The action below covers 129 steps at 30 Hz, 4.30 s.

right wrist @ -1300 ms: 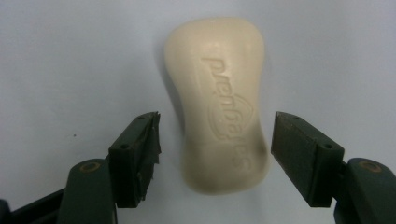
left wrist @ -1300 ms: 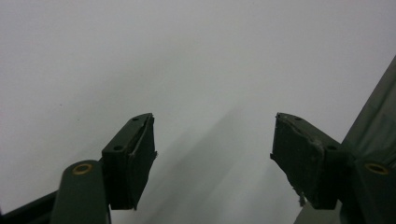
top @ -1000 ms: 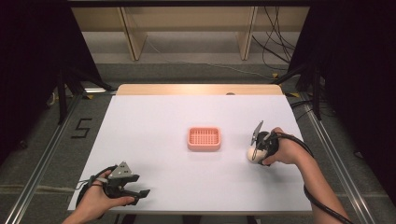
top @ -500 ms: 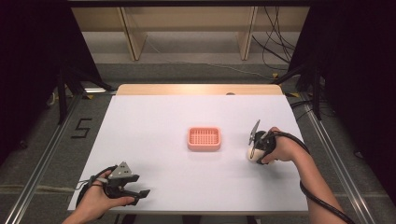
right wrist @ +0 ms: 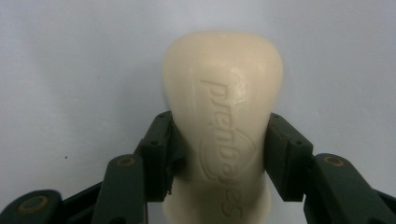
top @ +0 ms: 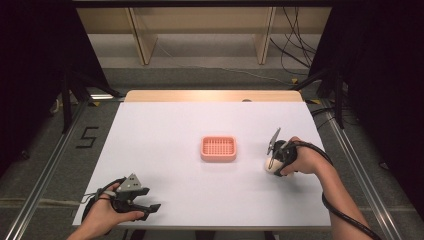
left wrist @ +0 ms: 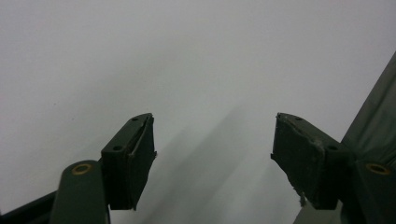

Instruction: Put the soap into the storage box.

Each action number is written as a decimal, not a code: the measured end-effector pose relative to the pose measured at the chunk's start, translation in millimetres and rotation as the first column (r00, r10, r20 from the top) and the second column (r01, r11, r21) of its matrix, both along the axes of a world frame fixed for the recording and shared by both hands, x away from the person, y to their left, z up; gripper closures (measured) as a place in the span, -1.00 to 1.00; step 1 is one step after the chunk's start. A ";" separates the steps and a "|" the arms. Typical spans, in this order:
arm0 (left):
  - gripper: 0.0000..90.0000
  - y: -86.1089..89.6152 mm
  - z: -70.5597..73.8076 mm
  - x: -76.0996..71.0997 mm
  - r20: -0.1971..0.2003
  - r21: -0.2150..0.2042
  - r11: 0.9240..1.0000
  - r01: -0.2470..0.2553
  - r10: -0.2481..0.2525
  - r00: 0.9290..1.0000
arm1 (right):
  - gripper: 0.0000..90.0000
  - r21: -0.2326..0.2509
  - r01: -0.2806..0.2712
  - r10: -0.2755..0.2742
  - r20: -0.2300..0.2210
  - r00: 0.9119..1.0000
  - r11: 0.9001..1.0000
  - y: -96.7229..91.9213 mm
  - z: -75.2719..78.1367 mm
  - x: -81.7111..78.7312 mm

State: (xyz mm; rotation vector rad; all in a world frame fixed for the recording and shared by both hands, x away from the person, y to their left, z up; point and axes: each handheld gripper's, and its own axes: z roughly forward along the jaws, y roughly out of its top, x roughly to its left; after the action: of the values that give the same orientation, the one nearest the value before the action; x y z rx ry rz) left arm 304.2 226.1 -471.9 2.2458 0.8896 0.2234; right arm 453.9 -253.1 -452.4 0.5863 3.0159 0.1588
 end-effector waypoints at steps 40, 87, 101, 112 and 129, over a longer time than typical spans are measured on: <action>-0.35 0.7 0.1 0.2 0.003 -0.002 1.000 -0.010 0.010 1.000 | 0.12 0.194 0.040 -0.050 0.049 0.998 0.980 2.6 17.3 -20.6; -0.35 1.8 2.3 -1.2 0.010 -0.009 1.000 -0.012 0.012 1.000 | 0.13 0.219 -0.043 0.025 0.088 0.996 0.975 32.6 31.2 -15.3; -0.35 2.2 2.6 -1.5 0.012 -0.012 1.000 -0.014 0.015 1.000 | 0.12 0.202 -0.080 0.065 0.078 0.995 0.976 41.8 35.9 -11.0; -0.35 3.3 3.4 -2.6 0.018 -0.009 1.000 -0.022 0.022 1.000 | 0.12 0.196 -0.076 0.060 0.082 0.995 0.978 49.4 36.4 -9.9; -0.35 4.1 3.8 -5.2 0.011 -0.027 0.999 -0.038 0.039 0.999 | 0.12 0.187 -0.100 0.085 0.083 0.993 0.977 63.3 42.0 -5.5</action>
State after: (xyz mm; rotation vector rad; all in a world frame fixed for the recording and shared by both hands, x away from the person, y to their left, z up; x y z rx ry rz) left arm 299.0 230.3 -468.1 2.2025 0.9252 0.2403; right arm 448.4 -189.8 -410.4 0.4415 2.9765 0.4687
